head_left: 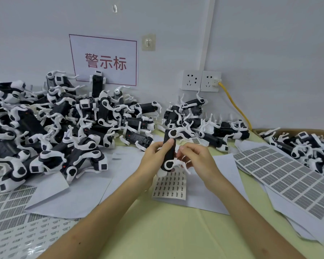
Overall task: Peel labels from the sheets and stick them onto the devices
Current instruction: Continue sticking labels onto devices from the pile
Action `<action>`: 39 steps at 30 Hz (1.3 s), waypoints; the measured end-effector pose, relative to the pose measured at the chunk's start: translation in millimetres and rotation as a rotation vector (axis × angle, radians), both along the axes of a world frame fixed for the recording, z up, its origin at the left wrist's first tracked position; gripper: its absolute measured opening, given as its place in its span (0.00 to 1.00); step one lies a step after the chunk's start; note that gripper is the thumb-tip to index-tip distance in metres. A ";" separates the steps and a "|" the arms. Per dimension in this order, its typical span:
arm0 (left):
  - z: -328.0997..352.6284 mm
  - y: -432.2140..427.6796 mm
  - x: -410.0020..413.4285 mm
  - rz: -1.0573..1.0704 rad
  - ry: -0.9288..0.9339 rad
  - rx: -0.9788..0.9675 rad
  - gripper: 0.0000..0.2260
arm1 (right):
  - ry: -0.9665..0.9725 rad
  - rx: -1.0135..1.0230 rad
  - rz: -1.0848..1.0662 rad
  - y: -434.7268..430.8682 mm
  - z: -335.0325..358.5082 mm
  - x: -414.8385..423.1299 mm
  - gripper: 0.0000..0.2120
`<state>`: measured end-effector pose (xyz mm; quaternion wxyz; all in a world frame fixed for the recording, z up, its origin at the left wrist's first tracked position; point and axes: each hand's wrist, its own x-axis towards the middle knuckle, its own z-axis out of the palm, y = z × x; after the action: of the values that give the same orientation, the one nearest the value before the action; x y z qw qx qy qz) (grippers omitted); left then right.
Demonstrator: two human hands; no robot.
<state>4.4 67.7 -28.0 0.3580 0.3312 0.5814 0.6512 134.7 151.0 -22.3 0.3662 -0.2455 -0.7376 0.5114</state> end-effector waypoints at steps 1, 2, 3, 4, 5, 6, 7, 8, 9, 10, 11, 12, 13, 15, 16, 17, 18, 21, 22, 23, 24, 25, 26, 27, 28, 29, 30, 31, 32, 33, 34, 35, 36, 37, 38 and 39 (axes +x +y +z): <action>0.1 0.5 -0.1 -0.006 0.002 0.005 0.18 | 0.001 -0.003 0.002 0.0 0.0 0.0 0.16; -0.1 0.7 -0.4 -0.011 0.015 0.003 0.16 | 0.002 -0.008 0.001 0.4 0.1 0.2 0.16; -0.3 0.8 -0.7 -0.013 0.035 -0.006 0.16 | 0.005 -0.012 -0.001 0.9 0.3 0.6 0.16; -0.6 0.8 -0.9 -0.012 0.053 -0.018 0.16 | 0.009 -0.015 -0.004 1.5 0.4 1.0 0.16; -0.7 1.0 -0.8 -0.013 0.057 -0.029 0.16 | 0.012 -0.016 -0.010 2.2 0.7 1.5 0.16; -0.2 1.1 -0.1 -0.017 0.042 -0.038 0.16 | 0.016 -0.017 -0.018 3.0 1.0 2.0 0.16; 0.7 0.7 0.8 -0.021 0.014 -0.044 0.16 | 0.019 -0.017 -0.027 3.8 1.3 2.4 0.16; 1.9 0.1 1.8 -0.025 -0.010 -0.052 0.15 | 0.022 -0.016 -0.037 4.4 1.6 2.6 0.16; 3.2 -0.6 2.7 -0.029 -0.026 -0.061 0.15 | 0.023 -0.015 -0.047 4.9 1.7 2.9 0.16; 4.0 -0.7 3.4 -0.033 -0.036 -0.070 0.14 | 0.026 -0.015 -0.056 5.3 1.8 3.1 0.16; 4.5 -0.7 3.9 -0.040 -0.051 -0.076 0.14 | 0.029 -0.017 -0.064 5.8 2.0 3.4 0.16; 4.9 -0.4 4.3 -0.048 -0.071 -0.082 0.15 | 0.033 -0.022 -0.069 6.1 2.1 3.6 0.15; 5.5 -0.2 4.9 -0.055 -0.093 -0.090 0.14 | 0.036 -0.025 -0.073 6.4 2.2 3.8 0.15; 6.2 -0.8 5.5 -0.070 -0.139 -0.107 0.12 | 0.039 -0.027 -0.078 6.6 2.4 4.0 0.15; 5.5 -1.0 5.3 -0.081 -0.169 -0.108 0.11 | 0.039 -0.027 -0.079 6.6 2.5 3.9 0.15; 4.8 -1.2 5.1 -0.095 -0.198 -0.101 0.11 | 0.038 -0.027 -0.079 6.6 2.5 3.9 0.15; 4.7 -1.5 5.3 -0.107 -0.221 -0.091 0.12 | 0.038 -0.027 -0.079 6.6 2.4 3.9 0.15; 4.7 0.1 4.2 -0.083 -0.193 -0.089 0.16 | 0.039 -0.024 -0.077 6.5 2.4 3.9 0.15; 4.7 0.8 3.8 -0.060 -0.170 -0.099 0.17 | 0.038 -0.022 -0.077 6.6 2.3 4.0 0.15; 4.6 1.4 3.0 -0.041 -0.159 -0.112 0.17 | 0.036 -0.020 -0.077 6.7 2.2 4.0 0.15; 4.9 1.5 2.3 -0.029 -0.163 -0.127 0.17 | 0.035 -0.018 -0.077 6.9 2.2 3.9 0.15; 5.4 1.8 1.9 -0.023 -0.177 -0.137 0.18 | 0.035 -0.018 -0.077 7.1 2.0 3.8 0.15; 6.5 1.3 2.4 -0.023 -0.194 -0.140 0.19 | 0.035 -0.018 -0.076 7.3 1.9 3.6 0.15; 7.4 1.2 3.3 -0.027 -0.209 -0.134 0.19 | 0.036 -0.019 -0.075 7.7 1.7 3.6 0.15; 8.3 0.5 5.0 -0.030 -0.226 -0.121 0.19 | 0.039 -0.021 -0.075 7.9 1.5 3.5 0.15; 9.1 0.1 6.2 -0.028 -0.244 -0.105 0.19 | 0.042 -0.025 -0.075 8.2 1.4 3.6 0.15; 10.0 -0.1 7.6 -0.027 -0.260 -0.085 0.19 | 0.046 -0.029 -0.077 8.7 1.3 3.6 0.16; 9.7 0.3 8.3 -0.033 -0.262 -0.064 0.18 | 0.050 -0.033 -0.082 9.4 1.1 3.7 0.16; 9.5 0.8 9.0 -0.043 -0.255 -0.042 0.18 | 0.053 -0.039 -0.091 10.2 0.7 3.6 0.16; 9.1 0.8 9.5 -0.057 -0.244 -0.025 0.19 | 0.053 -0.044 -0.100 11.2 0.2 3.6 0.16; 8.7 0.6 10.2 -0.075 -0.235 -0.009 0.20 | 0.055 -0.051 -0.111 11.9 -0.5 3.6 0.16; 7.8 0.5 10.4 -0.094 -0.230 0.005 0.21 | 0.064 -0.055 -0.127 12.4 -0.8 3.6 0.15; 7.3 0.1 10.4 -0.119 -0.230 0.012 0.21 | 0.084 -0.057 -0.154 13.2 -0.9 4.0 0.13; 7.0 -0.8 10.2 -0.144 -0.224 0.014 0.20 | 0.112 -0.062 -0.192 14.6 -0.7 4.8 0.11; 6.9 -1.4 9.5 -0.171 -0.216 0.015 0.18 | 0.143 -0.077 -0.224 16.1 -0.4 5.9 0.09; 6.3 -1.7 8.0 -0.195 -0.205 0.019 0.17 | 0.171 -0.107 -0.236 17.6 0.2 7.1 0.08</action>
<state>12.4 66.0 -21.6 0.4737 0.3213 0.5006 0.6494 141.8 168.6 -22.1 0.4718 -0.3053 -0.6413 0.5225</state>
